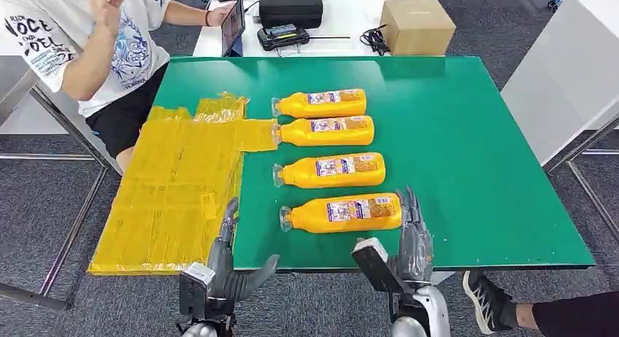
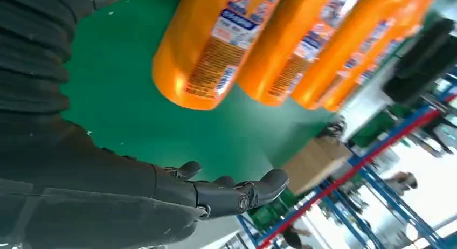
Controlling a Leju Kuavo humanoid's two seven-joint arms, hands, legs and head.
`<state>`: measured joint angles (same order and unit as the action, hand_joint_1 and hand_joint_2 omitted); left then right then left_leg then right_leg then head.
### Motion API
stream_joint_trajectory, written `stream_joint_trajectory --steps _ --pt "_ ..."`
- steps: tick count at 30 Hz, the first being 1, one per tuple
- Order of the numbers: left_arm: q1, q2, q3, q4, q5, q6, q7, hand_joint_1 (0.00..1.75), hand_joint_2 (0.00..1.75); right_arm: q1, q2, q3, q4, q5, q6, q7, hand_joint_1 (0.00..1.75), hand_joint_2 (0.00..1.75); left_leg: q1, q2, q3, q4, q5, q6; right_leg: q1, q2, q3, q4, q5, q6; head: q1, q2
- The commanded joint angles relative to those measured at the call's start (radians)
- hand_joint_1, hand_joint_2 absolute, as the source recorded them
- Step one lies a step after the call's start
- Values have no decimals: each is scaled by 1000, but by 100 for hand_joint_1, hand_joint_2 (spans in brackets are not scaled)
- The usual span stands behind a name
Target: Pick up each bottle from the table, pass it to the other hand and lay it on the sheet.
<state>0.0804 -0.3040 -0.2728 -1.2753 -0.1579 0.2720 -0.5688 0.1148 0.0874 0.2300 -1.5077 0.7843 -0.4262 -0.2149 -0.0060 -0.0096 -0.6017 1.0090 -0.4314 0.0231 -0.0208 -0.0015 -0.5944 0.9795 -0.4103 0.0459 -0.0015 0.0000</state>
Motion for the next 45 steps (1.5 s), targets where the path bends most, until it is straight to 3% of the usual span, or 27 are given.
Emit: stream_joint_trajectory --steps 1,10,27,45 --pt "-34 10 22 68 -6 -7 19 0 175 -122 -68 -20 177 21 143 114 0 175 1 2 4 -1 -1 -1 1 2 3 -2 0 -1 0 0" --pt "-43 10 32 87 -30 -19 34 0 175 -216 -108 40 247 38 245 179 0 175 1 2 3 -1 -1 -1 1 2 3 -2 0 -1 0 0" --pt "-49 11 44 97 -44 -26 39 0 175 -347 -125 157 316 72 285 228 0 175 1 2 3 0 -1 -1 1 2 2 -1 0 -1 0 0" --pt "-57 13 52 115 -48 -26 49 0 175 -402 -129 193 405 48 356 259 0 175 2 1 3 0 -1 -2 2 1 4 -1 0 -2 0 0"
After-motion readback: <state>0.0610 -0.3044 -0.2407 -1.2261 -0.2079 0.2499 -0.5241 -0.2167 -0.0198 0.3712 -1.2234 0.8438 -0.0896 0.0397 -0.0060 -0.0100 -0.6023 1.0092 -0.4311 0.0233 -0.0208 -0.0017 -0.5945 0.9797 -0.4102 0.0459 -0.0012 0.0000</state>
